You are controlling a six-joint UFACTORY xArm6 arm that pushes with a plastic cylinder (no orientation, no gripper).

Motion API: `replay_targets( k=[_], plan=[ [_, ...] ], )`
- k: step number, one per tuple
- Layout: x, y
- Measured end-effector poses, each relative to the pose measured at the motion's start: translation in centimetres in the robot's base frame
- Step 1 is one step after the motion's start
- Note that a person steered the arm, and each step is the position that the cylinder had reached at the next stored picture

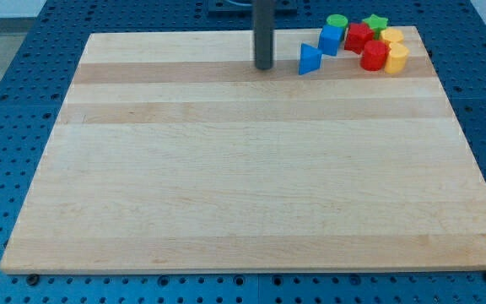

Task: Adjust the group of blocks

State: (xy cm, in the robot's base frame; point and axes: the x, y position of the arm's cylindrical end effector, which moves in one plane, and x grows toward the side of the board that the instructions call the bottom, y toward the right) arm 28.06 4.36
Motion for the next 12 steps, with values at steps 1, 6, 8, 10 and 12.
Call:
replay_targets(
  k=[1, 6, 8, 10, 12],
  plan=[
    [0.0, 6.6],
    [0.9, 11.8],
    [2.0, 14.0],
    [7.9, 19.7],
    [3.8, 30.2]
  ],
)
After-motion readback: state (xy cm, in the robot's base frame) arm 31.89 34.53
